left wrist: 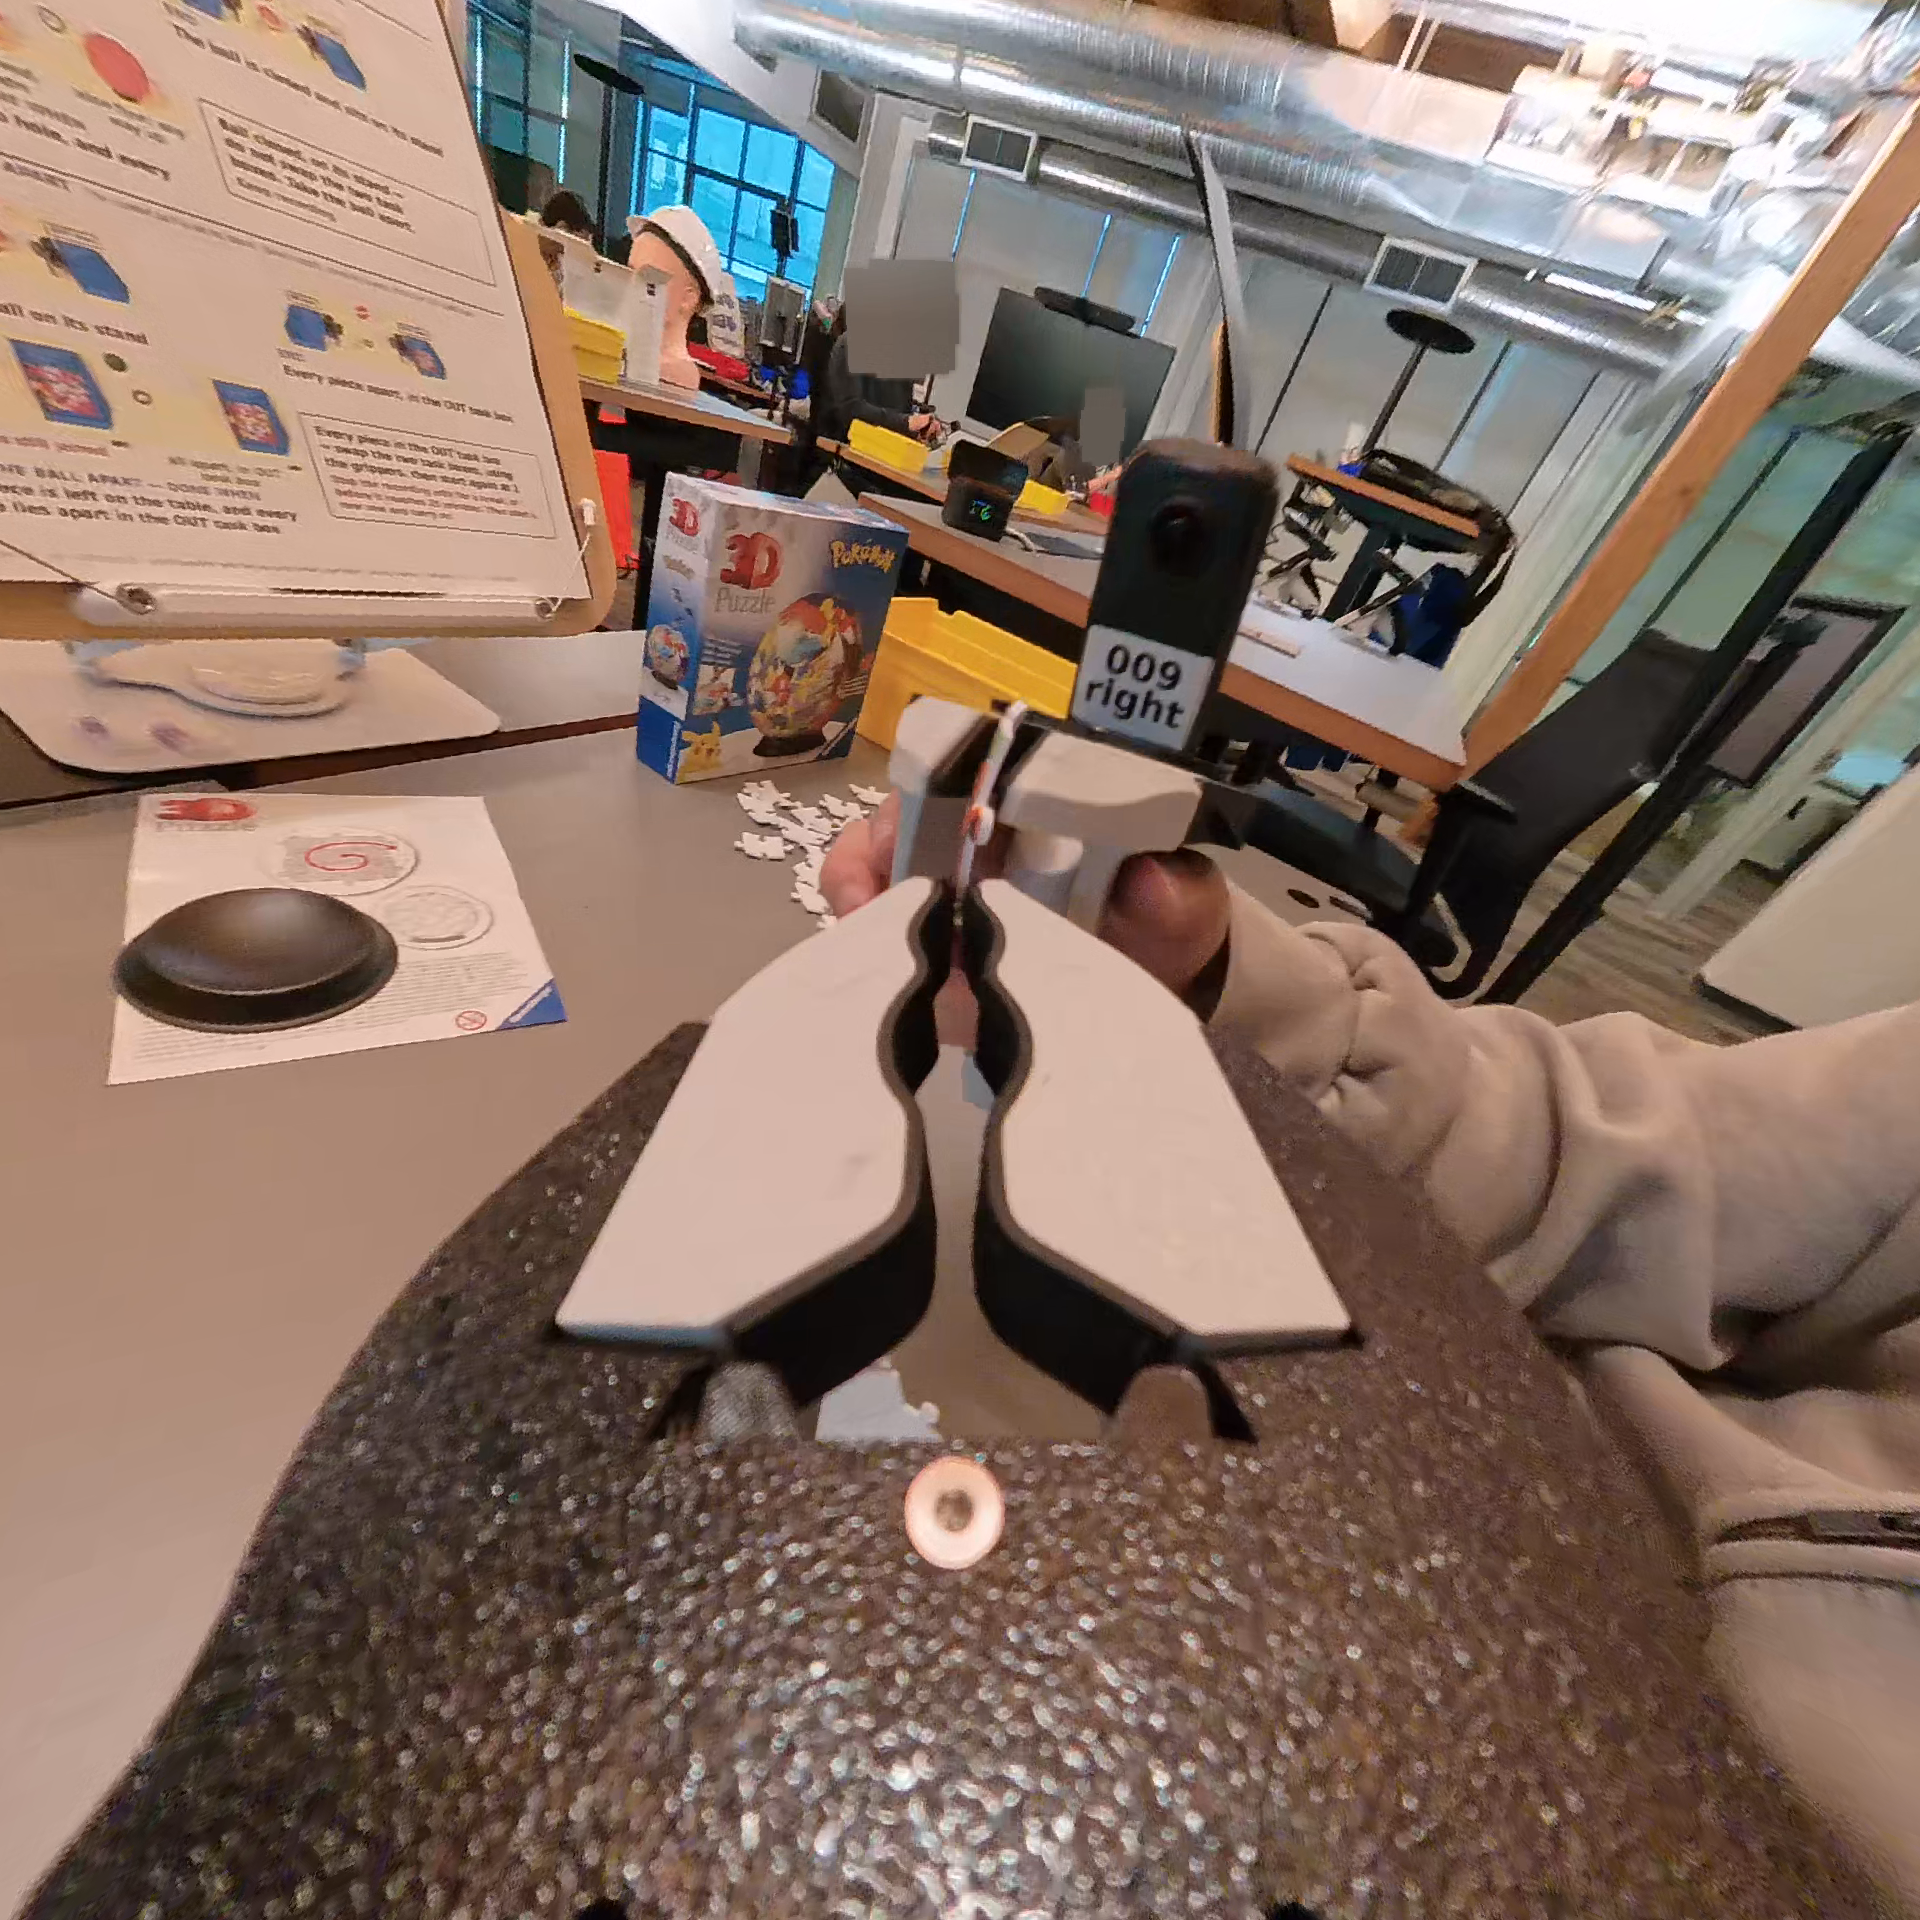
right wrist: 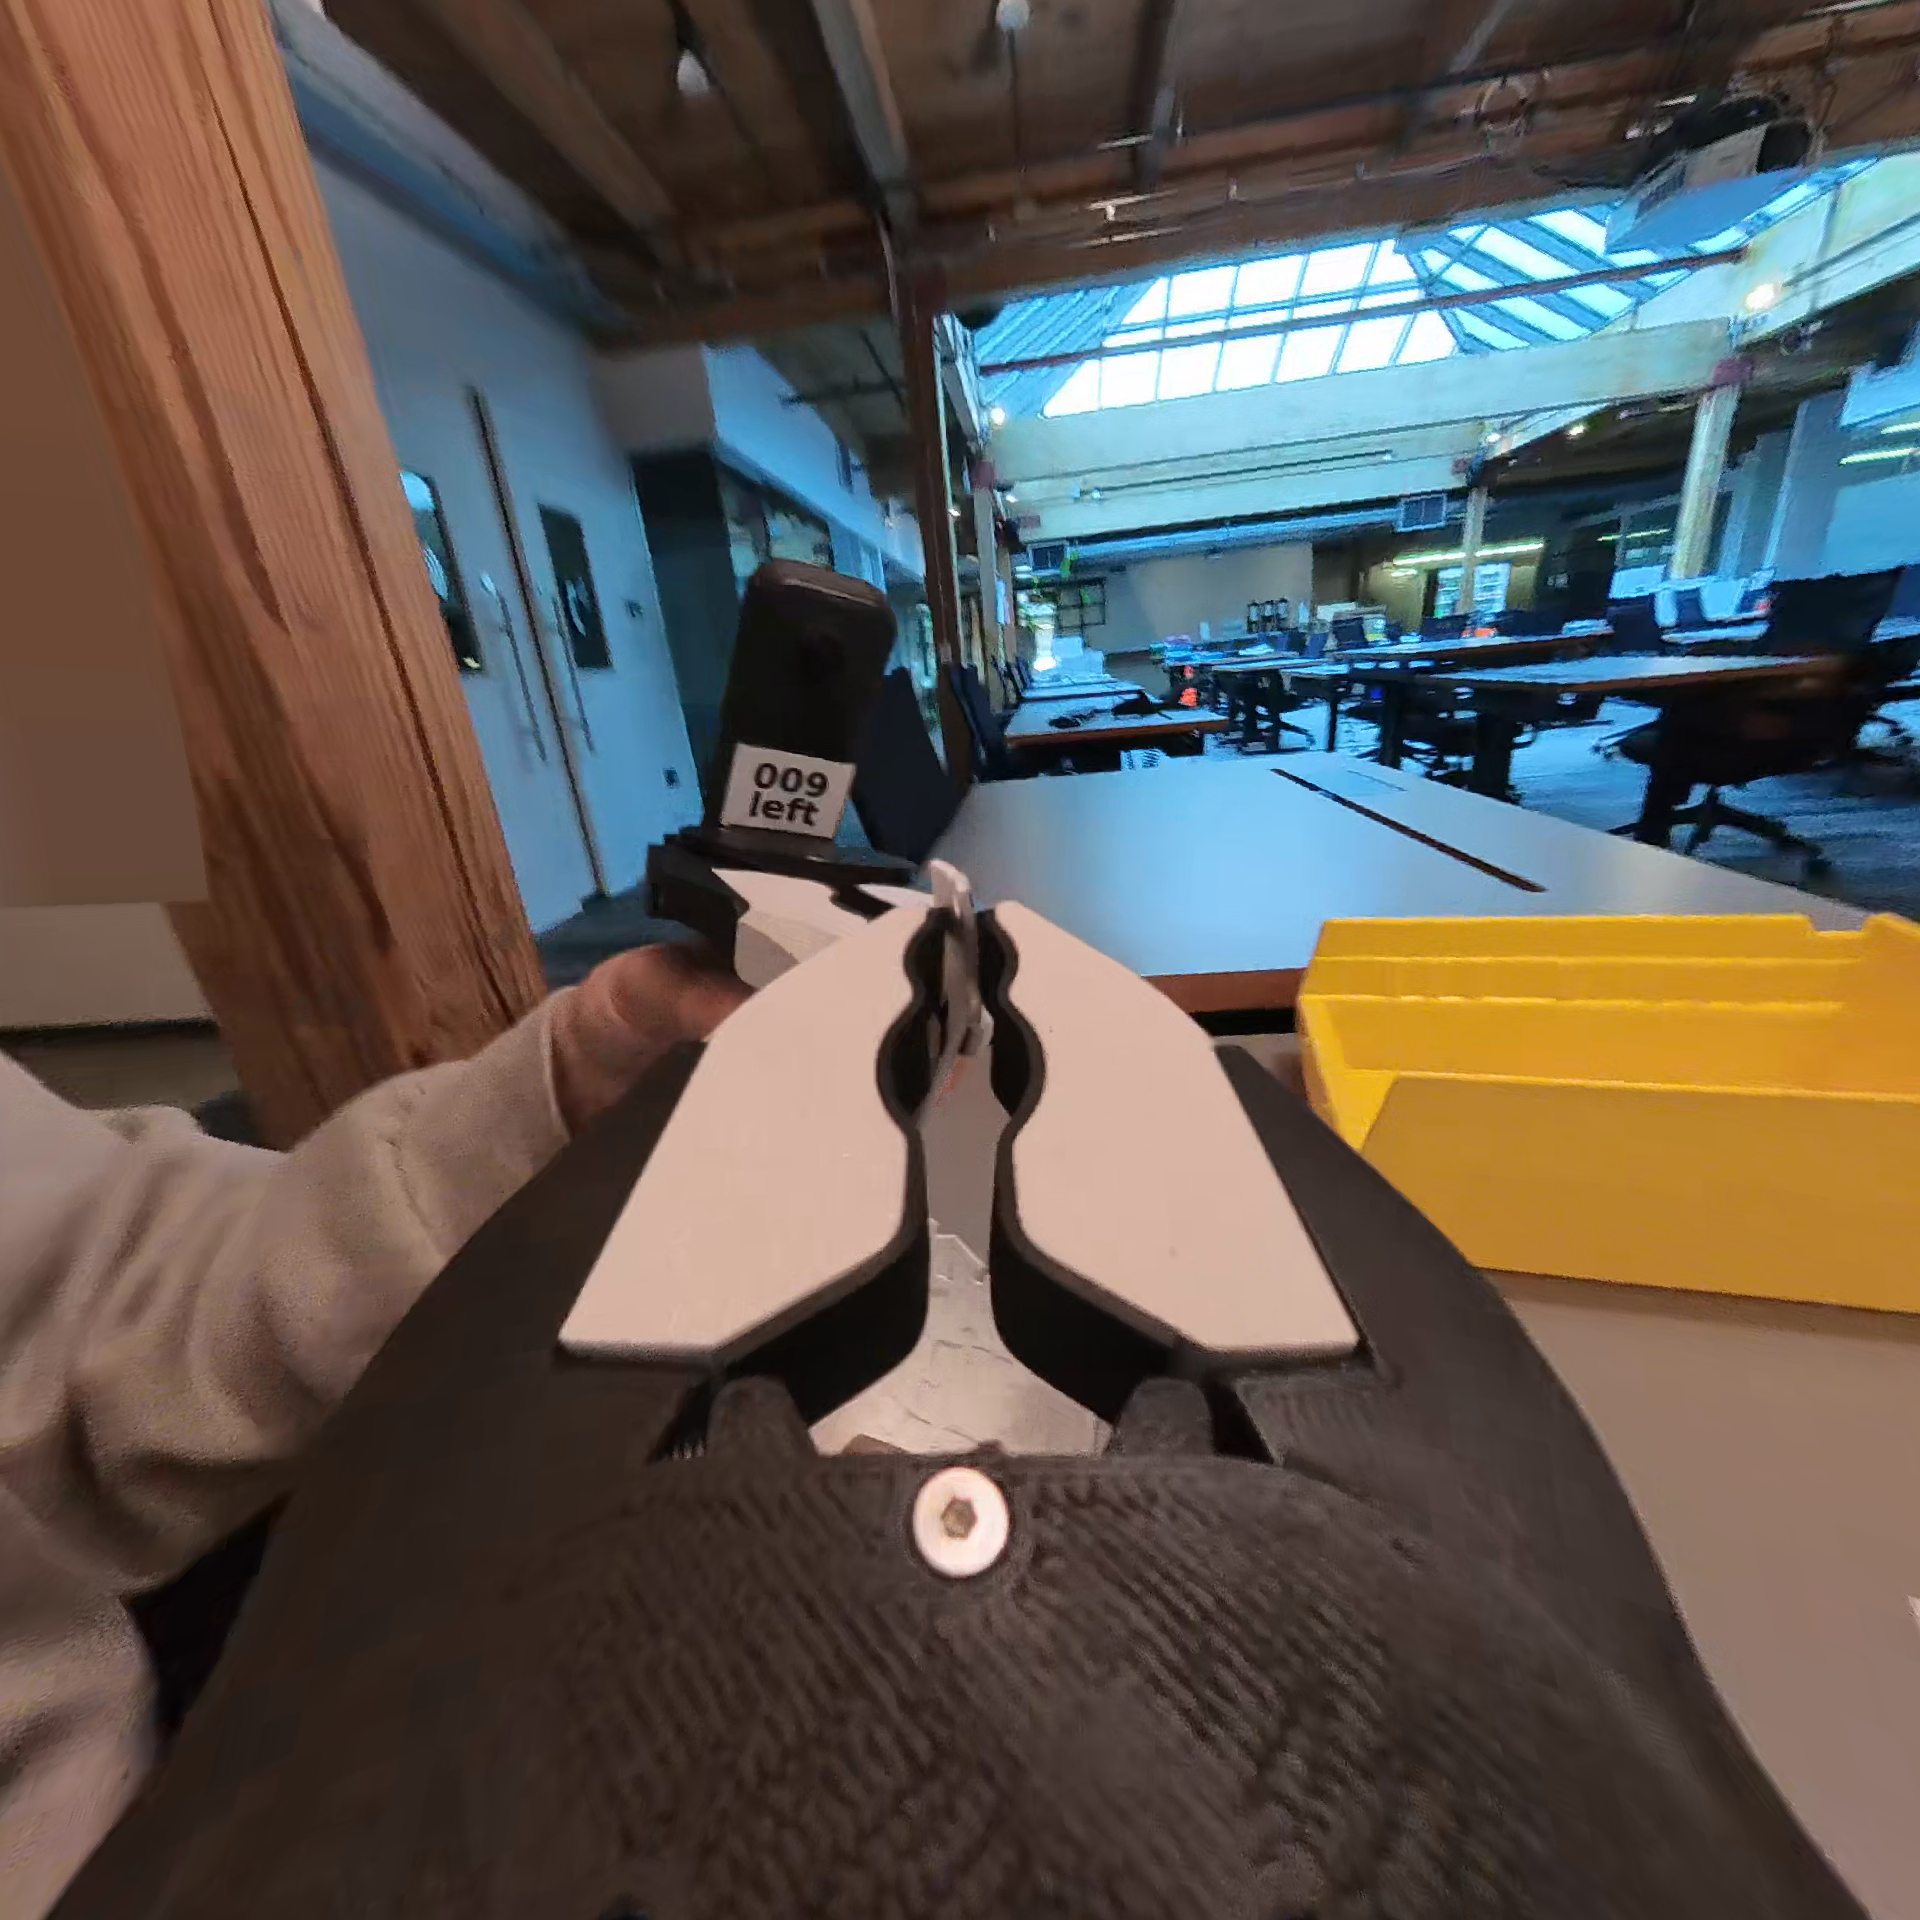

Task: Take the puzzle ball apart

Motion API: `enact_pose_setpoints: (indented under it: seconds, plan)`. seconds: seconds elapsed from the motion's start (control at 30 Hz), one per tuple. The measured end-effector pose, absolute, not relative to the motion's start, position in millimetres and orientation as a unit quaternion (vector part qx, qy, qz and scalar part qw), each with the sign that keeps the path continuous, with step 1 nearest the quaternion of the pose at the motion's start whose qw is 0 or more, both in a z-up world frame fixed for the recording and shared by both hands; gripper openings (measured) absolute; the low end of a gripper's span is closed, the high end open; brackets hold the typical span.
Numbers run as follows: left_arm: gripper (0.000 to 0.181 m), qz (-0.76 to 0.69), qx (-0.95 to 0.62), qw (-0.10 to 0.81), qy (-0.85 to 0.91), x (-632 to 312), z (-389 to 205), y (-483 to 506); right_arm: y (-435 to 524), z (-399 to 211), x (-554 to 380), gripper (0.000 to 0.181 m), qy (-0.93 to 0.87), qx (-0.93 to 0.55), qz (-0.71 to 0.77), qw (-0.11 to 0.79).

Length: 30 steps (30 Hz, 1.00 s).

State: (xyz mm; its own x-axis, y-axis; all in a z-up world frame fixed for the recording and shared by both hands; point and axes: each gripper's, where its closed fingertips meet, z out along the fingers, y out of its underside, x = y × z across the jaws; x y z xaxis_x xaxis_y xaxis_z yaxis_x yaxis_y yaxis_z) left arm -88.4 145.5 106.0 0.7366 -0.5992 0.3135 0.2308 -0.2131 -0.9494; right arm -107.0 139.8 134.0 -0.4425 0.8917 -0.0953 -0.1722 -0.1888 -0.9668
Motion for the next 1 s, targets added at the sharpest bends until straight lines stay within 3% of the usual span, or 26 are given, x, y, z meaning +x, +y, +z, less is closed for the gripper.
enact_pose_setpoints:
  seconds: [0.13, 0.2, 0.33, 0.5, 0.67, 1.0]
  plan:
    - [0.004, -0.312, -0.721, 0.606, 0.126, -100.4, 99.4, 144.9, 140.4, 122.4, -121.9, 0.003, -0.567, -0.383, 0.614, 0.394]
    - [0.018, -0.256, -0.764, 0.580, 0.122, -121.5, 82.6, 143.2, 150.6, 108.6, -132.2, 0.003, -0.591, -0.435, 0.560, 0.384]
    - [0.032, -0.072, -0.826, 0.543, 0.129, -184.1, 48.7, 130.2, 138.8, 65.3, -139.4, 0.003, -0.700, -0.459, 0.468, 0.283]
    - [0.051, -0.088, -0.862, 0.470, 0.168, -189.7, 9.8, 123.8, 129.2, 22.5, -152.0, 0.003, -0.788, -0.453, 0.371, 0.193]
    - [0.045, -0.059, -0.889, 0.389, 0.232, -192.6, -24.5, 133.9, 136.7, 2.7, -164.3, 0.003, -0.798, -0.467, 0.343, 0.163]
    - [0.029, -0.135, -0.871, 0.385, 0.274, -177.9, -36.1, 132.3, 136.2, -17.8, -169.2, 0.003, -0.829, -0.438, 0.314, 0.147]
